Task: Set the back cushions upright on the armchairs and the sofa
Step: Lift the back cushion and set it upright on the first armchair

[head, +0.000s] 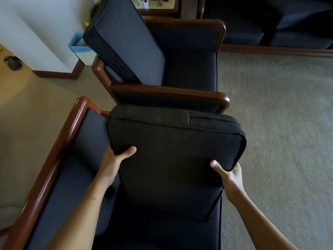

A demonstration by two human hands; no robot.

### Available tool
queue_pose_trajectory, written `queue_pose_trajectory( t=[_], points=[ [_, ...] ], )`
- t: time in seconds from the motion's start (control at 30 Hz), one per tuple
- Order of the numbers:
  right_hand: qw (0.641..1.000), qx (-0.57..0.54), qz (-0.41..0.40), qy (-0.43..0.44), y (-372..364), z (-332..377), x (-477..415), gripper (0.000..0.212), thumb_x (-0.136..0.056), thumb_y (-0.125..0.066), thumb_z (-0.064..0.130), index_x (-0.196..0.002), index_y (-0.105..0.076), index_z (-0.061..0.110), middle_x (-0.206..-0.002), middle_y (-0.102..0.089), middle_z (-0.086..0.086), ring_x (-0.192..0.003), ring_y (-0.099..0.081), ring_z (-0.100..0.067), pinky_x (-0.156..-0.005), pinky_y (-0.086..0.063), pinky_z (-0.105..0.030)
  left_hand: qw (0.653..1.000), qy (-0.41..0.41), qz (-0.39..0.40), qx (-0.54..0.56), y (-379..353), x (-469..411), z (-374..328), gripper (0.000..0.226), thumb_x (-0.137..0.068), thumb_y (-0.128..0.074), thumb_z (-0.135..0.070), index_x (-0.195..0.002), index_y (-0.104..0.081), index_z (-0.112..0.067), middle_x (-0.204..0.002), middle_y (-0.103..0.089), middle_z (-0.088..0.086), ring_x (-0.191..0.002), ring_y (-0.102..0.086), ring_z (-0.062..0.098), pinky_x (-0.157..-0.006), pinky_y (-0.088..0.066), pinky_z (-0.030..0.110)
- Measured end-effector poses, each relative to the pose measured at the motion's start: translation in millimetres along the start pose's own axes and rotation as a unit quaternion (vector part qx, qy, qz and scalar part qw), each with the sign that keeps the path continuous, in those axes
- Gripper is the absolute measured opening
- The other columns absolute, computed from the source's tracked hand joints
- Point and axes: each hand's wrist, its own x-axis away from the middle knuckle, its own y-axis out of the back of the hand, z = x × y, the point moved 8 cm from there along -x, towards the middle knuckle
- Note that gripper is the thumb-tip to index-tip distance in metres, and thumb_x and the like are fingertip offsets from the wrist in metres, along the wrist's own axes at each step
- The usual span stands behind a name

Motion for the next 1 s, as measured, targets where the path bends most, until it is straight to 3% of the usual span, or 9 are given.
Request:
queue_pose_trajectory(
  t=[0.1,0.17,0.3,0.37,0.5,0.57,0.67,0.8,1.0],
  points=[
    [0.999,0.02,0.012,0.041,19.0,38.9,17.4,0.108,-0.044,-0.09,0.077,-0.126,-0.065,0.011,-0.115,-0.076,-0.005,-0.108,-0.073,-0.018,-0.084,-0.06,-0.024,0.999,0.011,0.049,-0.01,4.6,31.6,-4.6,0.097,-0.041,-0.106,-0.047,-0.128,-0.074,-0.018,-0.124,-0.08,-0.002,-0.113,-0.075,0.013,-0.085,-0.06,0.02],
    [0.996,0.035,0.027,0.077,30.3,68.9,30.1,0.098,-0.048,-0.092,0.064,-0.127,-0.063,0.014,-0.118,-0.075,-0.002,-0.108,-0.072,-0.012,-0.082,-0.057,-0.017,0.996,0.027,0.077,-0.021,5.0,53.0,-0.2,0.109,-0.028,-0.109,-0.049,-0.127,-0.074,-0.019,-0.122,-0.08,-0.006,-0.111,-0.075,0.007,-0.083,-0.06,0.017],
    [0.964,0.156,0.071,0.204,40.5,127.1,55.0,0.112,-0.058,-0.097,0.044,-0.154,-0.044,0.023,-0.145,-0.058,0.007,-0.133,-0.055,-0.005,-0.104,-0.048,-0.022,0.989,0.068,0.109,-0.068,3.5,87.3,18.5,0.11,-0.02,-0.11,-0.043,-0.122,-0.078,-0.02,-0.118,-0.081,-0.006,-0.108,-0.075,0.008,-0.084,-0.058,0.02],
    [0.911,0.297,0.102,0.267,34.4,151.4,67.9,0.121,-0.058,-0.094,0.061,-0.159,-0.036,0.029,-0.151,-0.048,0.009,-0.137,-0.048,-0.009,-0.107,-0.044,-0.031,0.986,0.076,0.107,-0.102,6.8,100.1,30.1,0.094,-0.029,-0.106,-0.027,-0.118,-0.079,-0.016,-0.114,-0.082,-0.003,-0.111,-0.075,0.017,-0.085,-0.059,0.024],
    [0.695,0.629,0.163,0.307,-3.4,159.8,94.5,0.134,-0.054,-0.058,0.099,-0.164,-0.021,0.033,-0.157,-0.04,0.002,-0.148,-0.035,-0.025,-0.123,-0.025,-0.061,0.982,0.073,0.082,-0.157,8.9,126.4,43.7,0.065,-0.045,-0.098,-0.014,-0.107,-0.082,-0.017,-0.104,-0.083,-0.006,-0.109,-0.074,0.021,-0.086,-0.057,0.029],
    [0.647,0.672,0.171,0.317,-20.3,155.2,106.6,0.137,-0.051,-0.055,0.1,-0.162,-0.025,0.026,-0.151,-0.047,-0.003,-0.144,-0.042,-0.027,-0.126,-0.018,-0.061,0.984,0.064,0.062,-0.153,4.2,138.2,42.5,0.065,-0.048,-0.101,-0.008,-0.11,-0.081,-0.015,-0.103,-0.083,-0.005,-0.108,-0.074,0.019,-0.081,-0.058,0.023],
    [0.655,0.656,0.139,0.348,-17.7,164.6,118.8,0.124,-0.054,-0.058,0.099,-0.15,-0.042,0.023,-0.14,-0.056,0.001,-0.133,-0.05,-0.024,-0.12,-0.03,-0.052,0.989,0.014,0.035,-0.141,-8.5,155.4,21.6,0.058,-0.058,-0.099,0.009,-0.11,-0.078,-0.007,-0.094,-0.083,-0.005,-0.104,-0.075,0.018,-0.07,-0.057,0.014],
    [0.72,0.59,0.113,0.348,31.6,173.0,118.7,0.114,-0.056,-0.066,0.095,-0.145,-0.047,0.026,-0.134,-0.059,0.006,-0.126,-0.053,-0.021,-0.113,-0.036,-0.044,0.977,-0.108,0.054,-0.173,-34.4,175.7,-44.4,0.073,-0.052,-0.103,0.004,-0.115,-0.071,-0.013,-0.104,-0.08,-0.01,-0.1,-0.075,0.014,-0.079,-0.057,0.017],
    [0.843,0.479,0.107,0.222,94.9,131.0,105.4,0.117,-0.049,-0.087,0.076,-0.147,-0.042,0.031,-0.131,-0.058,0.009,-0.116,-0.057,-0.019,-0.092,-0.047,-0.039,0.92,-0.283,0.1,-0.253,-90.8,199.8,-130.0,0.089,-0.047,-0.105,-0.035,-0.128,-0.067,-0.032,-0.123,-0.069,-0.016,-0.116,-0.066,0.009,-0.096,-0.052,0.028]
  ],
)
